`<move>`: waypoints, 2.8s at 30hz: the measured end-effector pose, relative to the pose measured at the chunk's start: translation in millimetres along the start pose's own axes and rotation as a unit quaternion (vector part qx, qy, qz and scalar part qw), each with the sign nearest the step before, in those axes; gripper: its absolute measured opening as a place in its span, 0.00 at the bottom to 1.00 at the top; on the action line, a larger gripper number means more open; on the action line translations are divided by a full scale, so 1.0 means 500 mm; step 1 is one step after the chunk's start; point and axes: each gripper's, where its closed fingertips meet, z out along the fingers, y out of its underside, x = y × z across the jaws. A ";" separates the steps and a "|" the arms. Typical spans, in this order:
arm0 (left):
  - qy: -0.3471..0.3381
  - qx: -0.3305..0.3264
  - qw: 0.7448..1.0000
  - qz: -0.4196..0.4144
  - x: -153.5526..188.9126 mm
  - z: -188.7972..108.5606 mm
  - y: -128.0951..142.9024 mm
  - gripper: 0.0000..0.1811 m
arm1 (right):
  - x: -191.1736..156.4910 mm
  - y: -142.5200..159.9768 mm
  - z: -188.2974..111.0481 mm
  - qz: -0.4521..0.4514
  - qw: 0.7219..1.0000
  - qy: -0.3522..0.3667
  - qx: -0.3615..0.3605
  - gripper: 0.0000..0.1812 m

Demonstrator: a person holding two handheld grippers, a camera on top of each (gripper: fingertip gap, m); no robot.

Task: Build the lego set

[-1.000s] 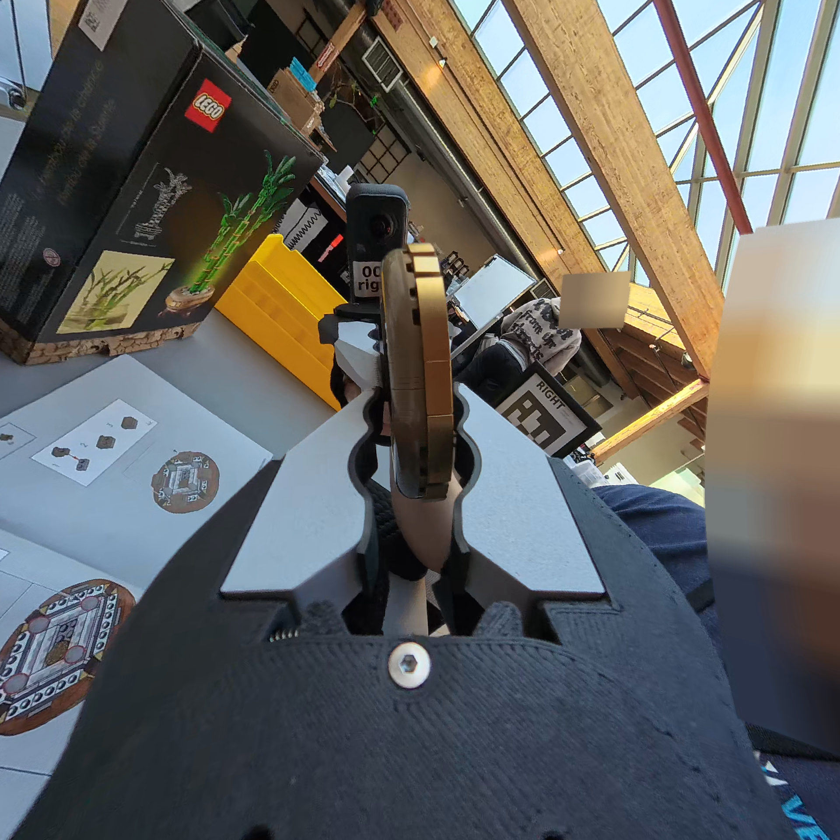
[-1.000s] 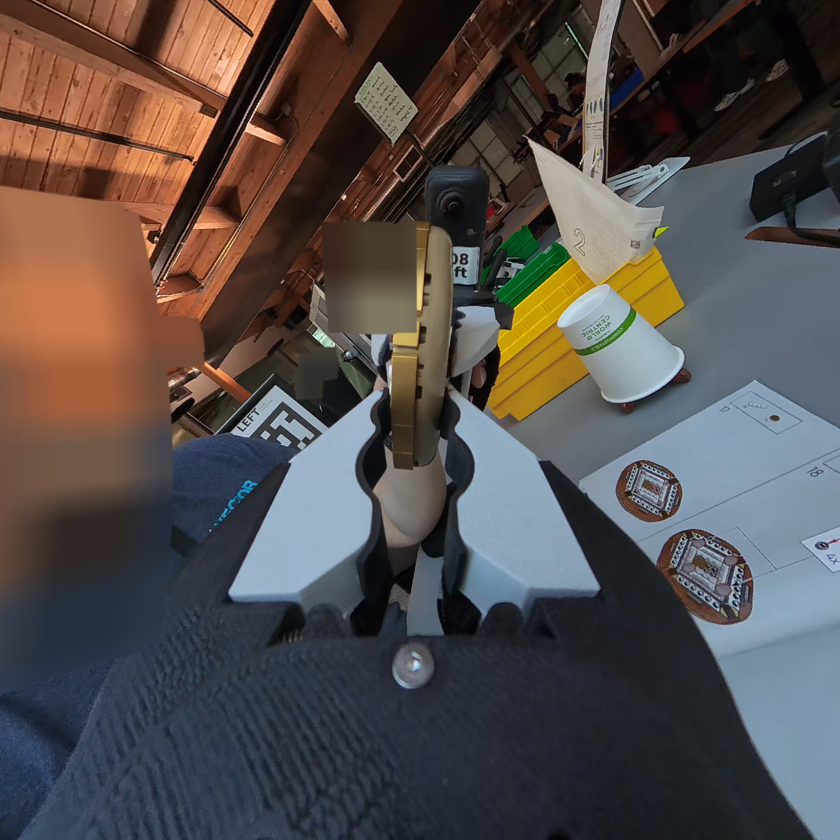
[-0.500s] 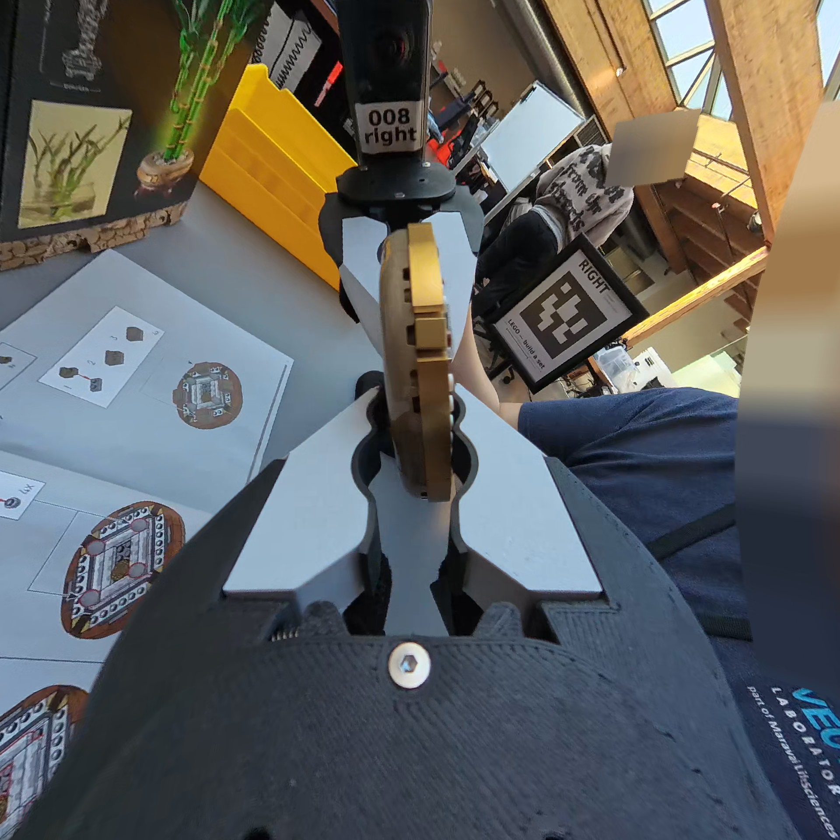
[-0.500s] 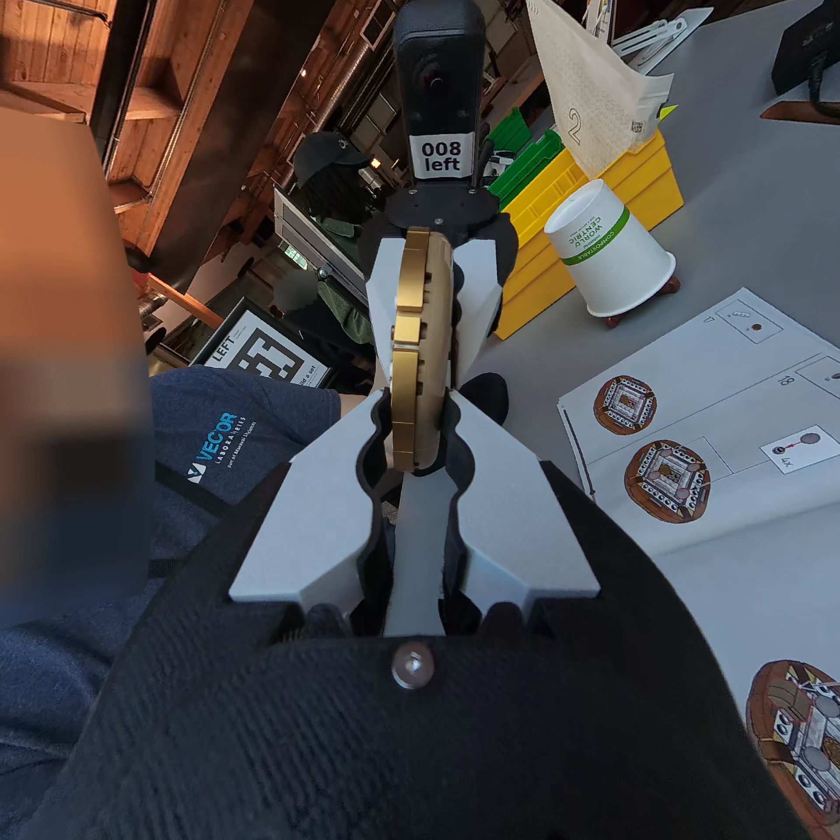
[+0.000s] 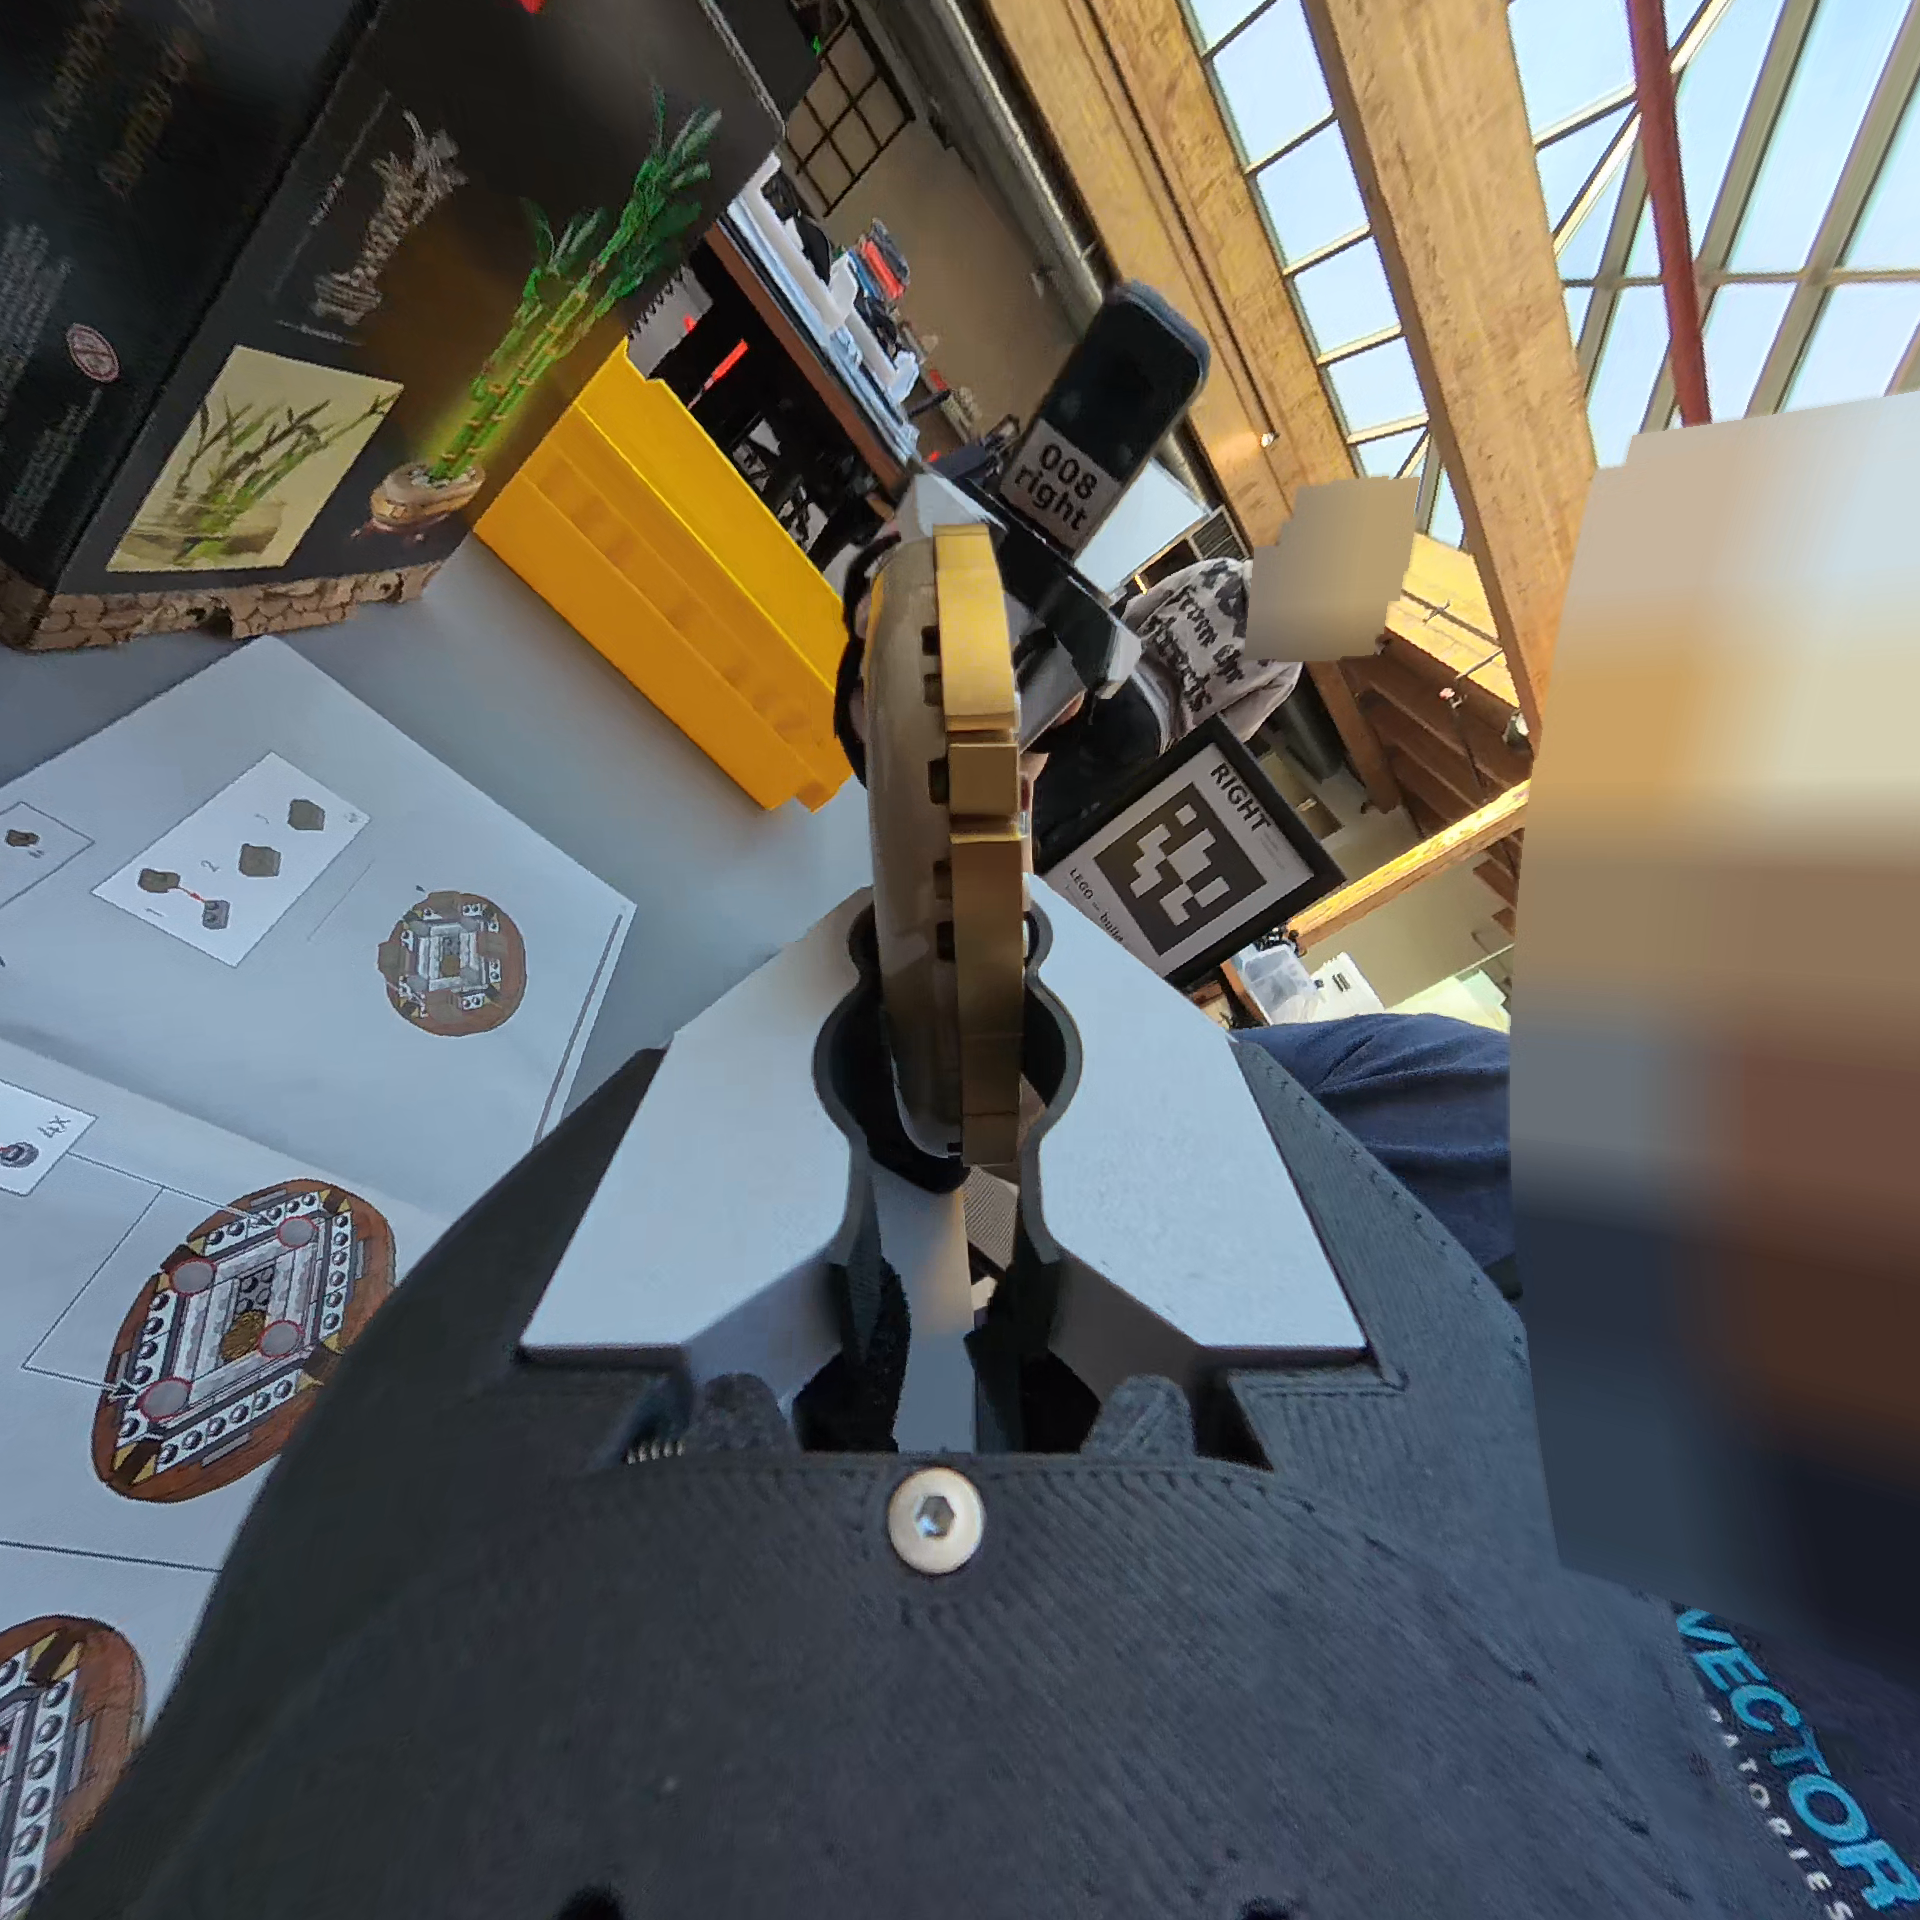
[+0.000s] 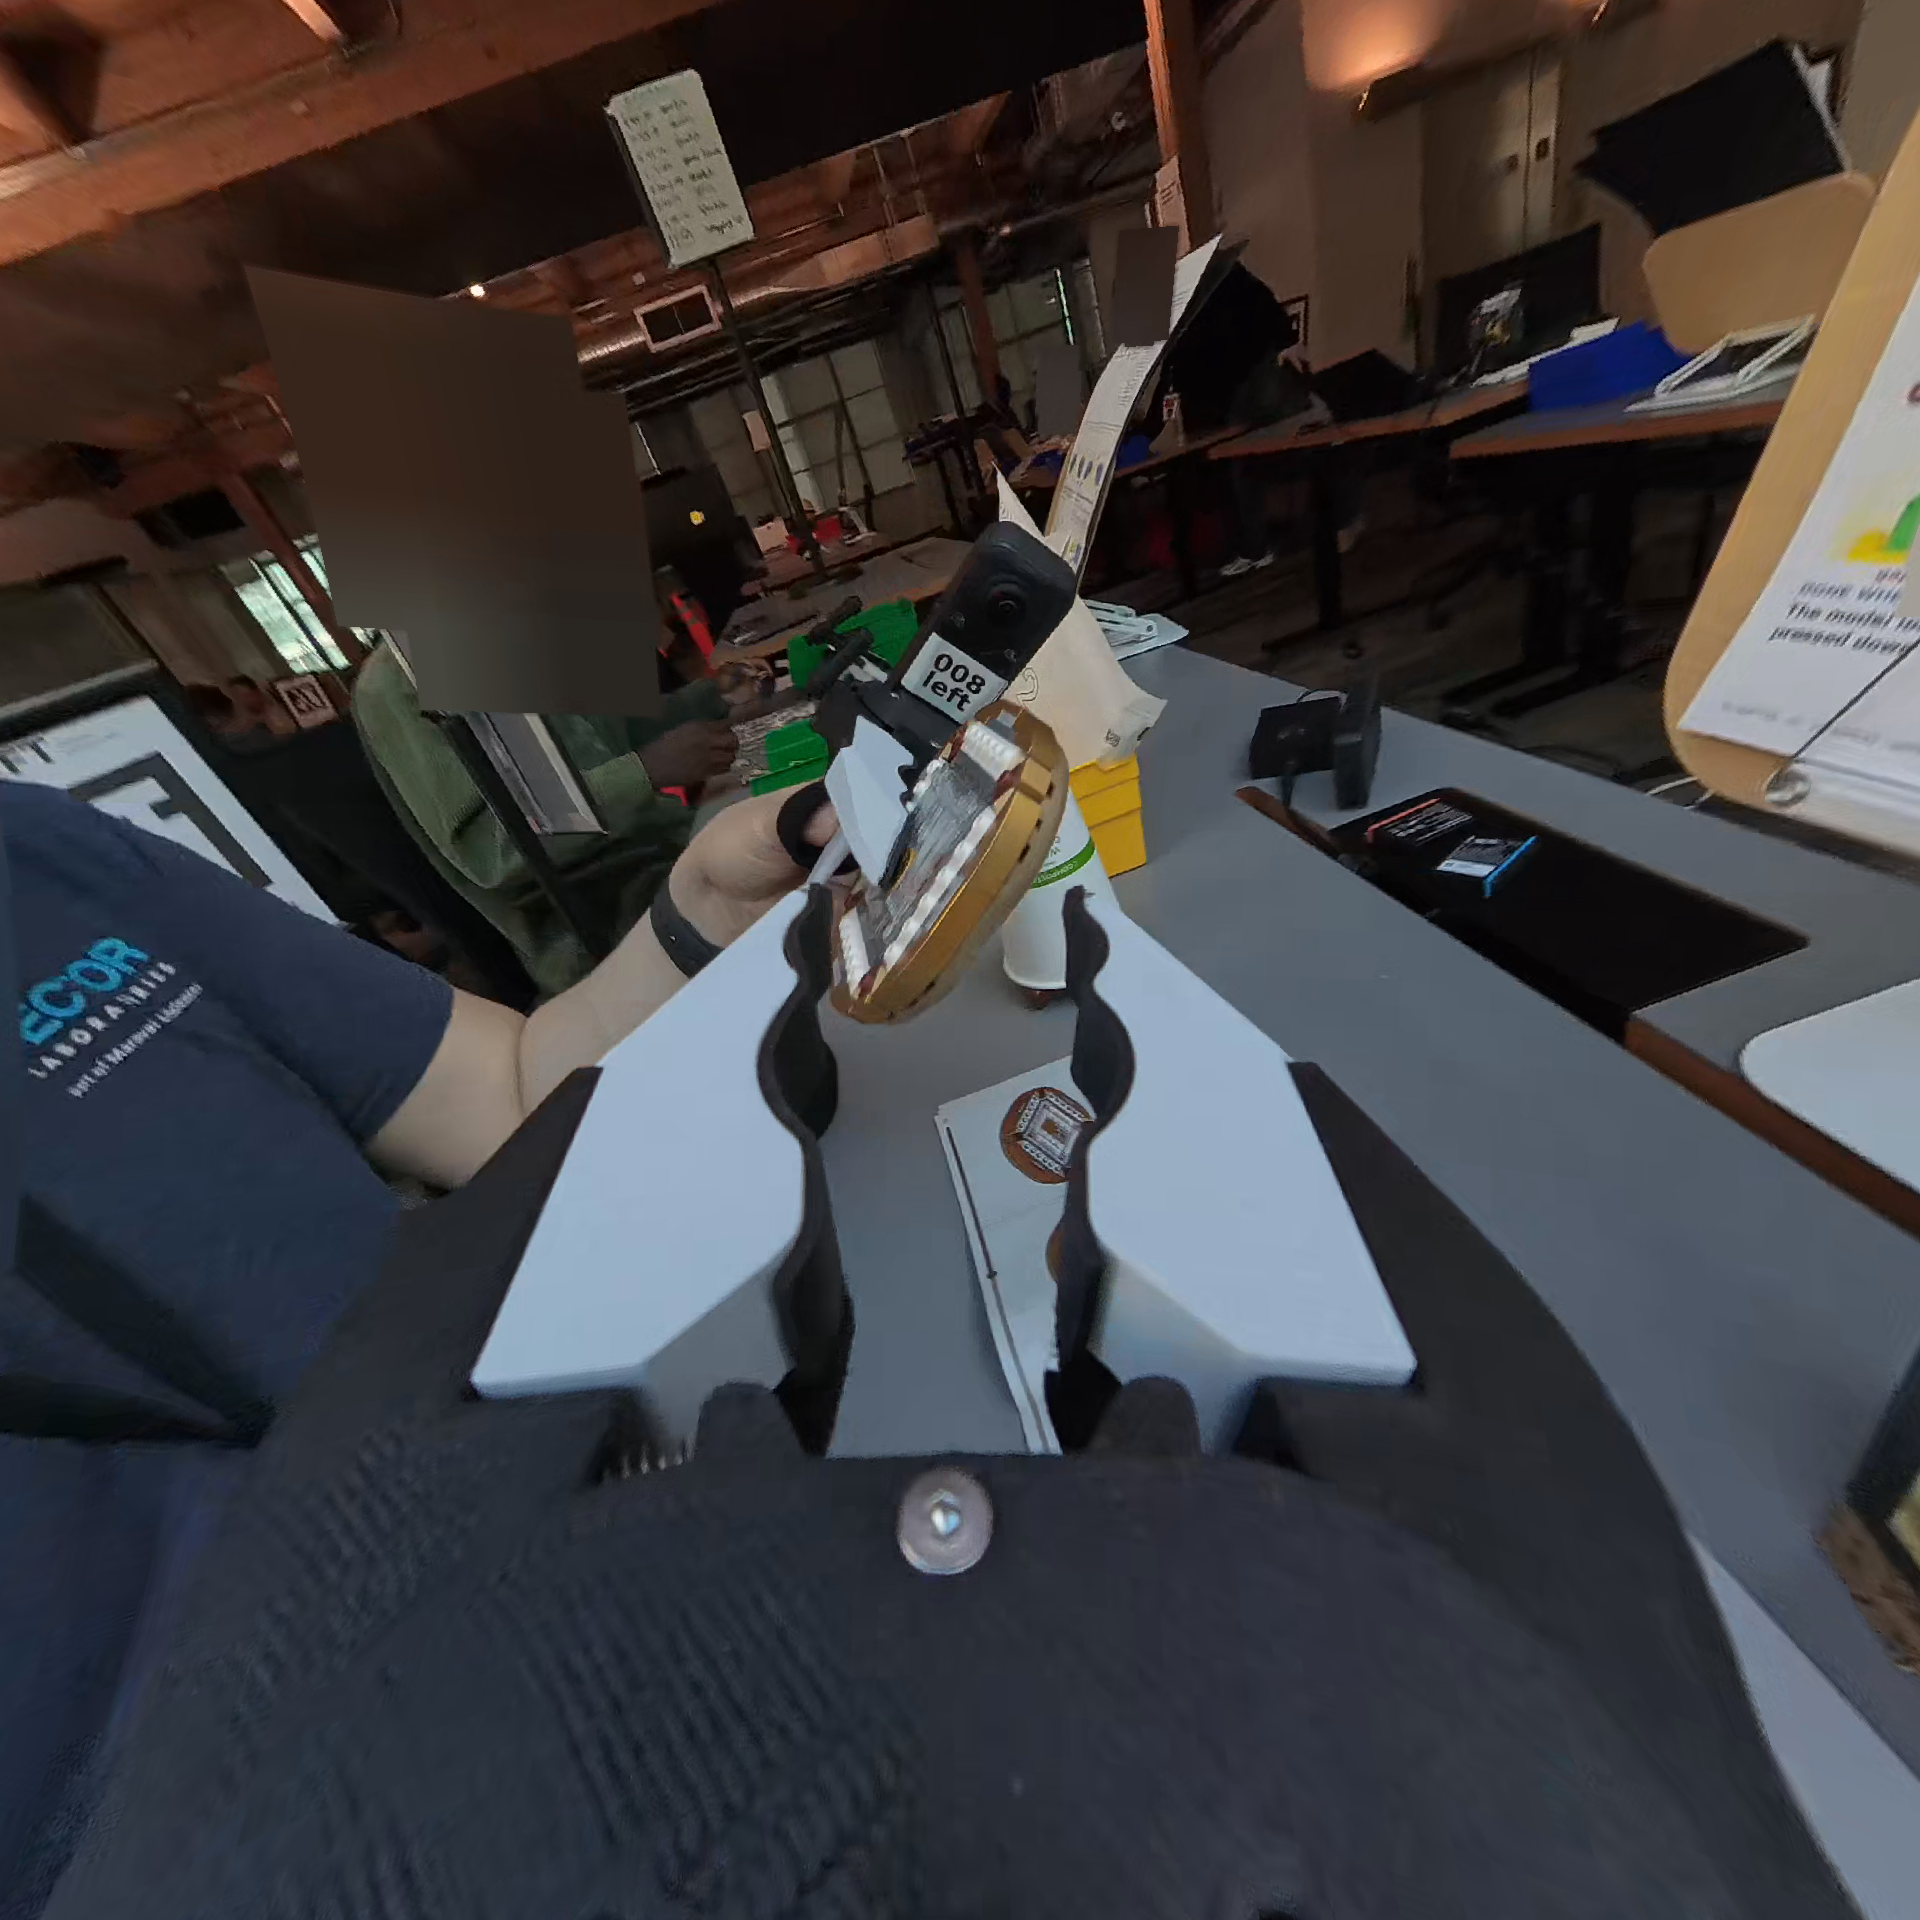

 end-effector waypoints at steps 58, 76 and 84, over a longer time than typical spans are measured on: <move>-0.089 0.164 0.974 0.130 0.091 -0.152 -0.104 0.11 | -0.053 0.130 0.025 -0.355 0.852 0.212 -0.322 0.04; -0.061 0.146 0.987 0.030 0.041 -0.098 -0.081 0.11 | -0.066 -0.036 0.201 -0.447 0.798 0.165 -0.368 0.04; -0.034 0.117 0.992 -0.043 -0.019 -0.032 -0.052 0.11 | -0.013 0.031 0.140 -0.405 0.770 0.133 -0.474 0.04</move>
